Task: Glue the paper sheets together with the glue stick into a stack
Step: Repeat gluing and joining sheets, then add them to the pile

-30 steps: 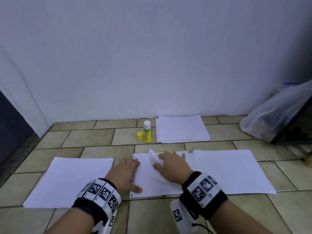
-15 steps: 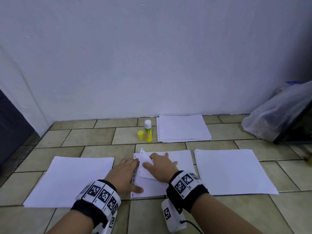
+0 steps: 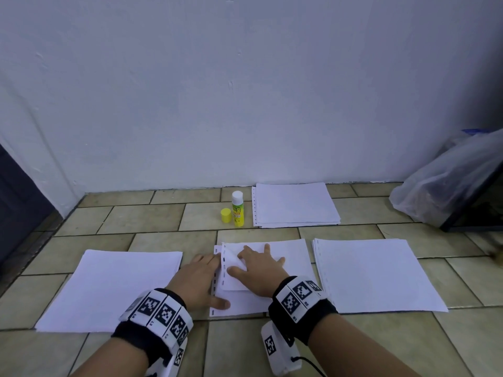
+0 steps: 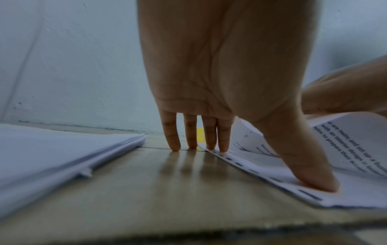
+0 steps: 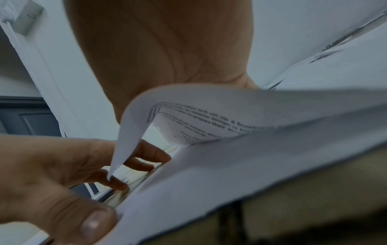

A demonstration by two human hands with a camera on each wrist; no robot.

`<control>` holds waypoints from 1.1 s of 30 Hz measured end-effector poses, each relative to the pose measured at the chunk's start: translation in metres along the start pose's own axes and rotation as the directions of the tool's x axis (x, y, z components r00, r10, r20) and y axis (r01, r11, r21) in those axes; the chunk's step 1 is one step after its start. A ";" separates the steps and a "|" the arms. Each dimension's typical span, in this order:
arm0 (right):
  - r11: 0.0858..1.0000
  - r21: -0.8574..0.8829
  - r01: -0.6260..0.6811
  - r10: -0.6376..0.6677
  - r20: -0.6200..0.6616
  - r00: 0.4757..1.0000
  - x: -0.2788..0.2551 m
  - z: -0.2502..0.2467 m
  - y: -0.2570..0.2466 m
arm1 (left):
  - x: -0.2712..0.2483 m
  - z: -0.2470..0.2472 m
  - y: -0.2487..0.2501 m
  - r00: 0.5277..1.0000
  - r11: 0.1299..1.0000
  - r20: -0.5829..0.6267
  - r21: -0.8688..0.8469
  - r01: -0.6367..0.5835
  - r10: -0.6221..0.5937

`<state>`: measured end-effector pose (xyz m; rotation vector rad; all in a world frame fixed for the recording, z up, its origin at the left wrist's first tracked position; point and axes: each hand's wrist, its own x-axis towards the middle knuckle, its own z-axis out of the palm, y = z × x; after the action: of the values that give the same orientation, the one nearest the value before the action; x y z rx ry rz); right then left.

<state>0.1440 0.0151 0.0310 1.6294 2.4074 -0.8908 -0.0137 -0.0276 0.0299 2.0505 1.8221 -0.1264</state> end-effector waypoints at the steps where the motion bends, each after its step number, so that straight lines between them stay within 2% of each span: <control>1: 1.000 -0.002 0.002 -0.002 0.002 1.000 0.001 0.000 0.001 | 0.000 0.000 0.000 1.000 1.000 0.001 -0.001 0.000 0.000; 9: 0.999 0.002 0.039 -0.039 0.025 0.999 -0.001 0.002 0.000 | -0.001 -0.001 0.000 1.000 0.999 -0.013 -0.040 -0.028 0.027; 13: 1.000 0.001 0.015 -0.015 -0.004 1.000 0.005 0.004 0.003 | -0.001 0.001 -0.002 0.999 0.999 -0.005 -0.001 -0.033 0.033; 18: 1.000 0.001 0.004 -0.004 0.020 1.000 0.006 0.004 0.004 | -0.002 0.005 -0.002 1.000 0.999 0.002 0.028 -0.027 0.027; 22: 1.000 0.013 -0.011 0.010 0.055 0.998 0.002 0.000 0.003 | -0.005 0.002 0.000 1.000 0.999 0.008 -0.043 -0.021 0.022; 29: 1.000 0.024 0.000 -0.001 0.046 0.999 0.002 0.001 0.003 | -0.007 -0.005 0.002 0.999 0.998 0.047 -0.066 0.001 0.002; 33: 0.999 -0.046 0.015 -0.011 0.075 0.997 0.004 0.002 0.002 | -0.013 -0.004 -0.001 0.999 1.000 0.046 -0.015 0.022 -0.022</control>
<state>0.1435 0.0176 0.0272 1.5382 2.3733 -0.8750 -0.0174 -0.0386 0.0378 2.0013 1.8129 -0.1636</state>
